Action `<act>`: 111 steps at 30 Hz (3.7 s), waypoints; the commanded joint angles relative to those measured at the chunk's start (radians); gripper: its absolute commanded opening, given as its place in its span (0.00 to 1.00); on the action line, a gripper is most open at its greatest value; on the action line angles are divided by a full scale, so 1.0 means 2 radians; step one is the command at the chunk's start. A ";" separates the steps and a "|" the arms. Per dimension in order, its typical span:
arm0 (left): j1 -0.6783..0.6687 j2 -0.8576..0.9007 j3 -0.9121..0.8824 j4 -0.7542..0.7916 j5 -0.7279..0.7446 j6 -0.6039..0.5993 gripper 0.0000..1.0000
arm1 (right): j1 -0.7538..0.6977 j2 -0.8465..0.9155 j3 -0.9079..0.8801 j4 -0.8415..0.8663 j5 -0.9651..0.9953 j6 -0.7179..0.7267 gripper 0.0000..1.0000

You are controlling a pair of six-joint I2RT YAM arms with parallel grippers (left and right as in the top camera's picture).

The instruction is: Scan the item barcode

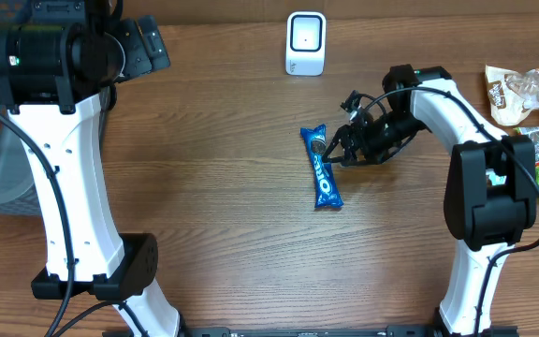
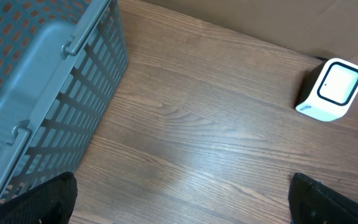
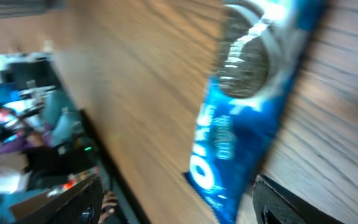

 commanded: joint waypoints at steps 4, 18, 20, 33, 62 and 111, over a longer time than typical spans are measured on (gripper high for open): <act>0.001 -0.002 0.000 -0.001 -0.007 0.004 1.00 | 0.062 -0.031 0.016 0.013 0.203 0.140 0.76; 0.001 -0.002 0.000 -0.001 -0.007 0.004 1.00 | 0.082 -0.031 -0.089 0.083 0.173 0.178 0.44; 0.001 -0.002 0.000 -0.001 -0.007 0.004 1.00 | 0.080 -0.031 -0.100 0.090 0.173 0.178 0.38; 0.001 -0.002 0.000 -0.001 -0.007 0.004 1.00 | 0.077 -0.037 -0.038 0.049 0.335 0.219 0.04; 0.001 -0.002 0.000 -0.001 -0.007 0.004 1.00 | 0.296 -0.035 0.033 -0.070 0.741 0.415 0.70; 0.001 -0.002 0.000 -0.001 -0.007 0.004 1.00 | 0.099 -0.040 0.043 0.103 0.087 0.094 0.07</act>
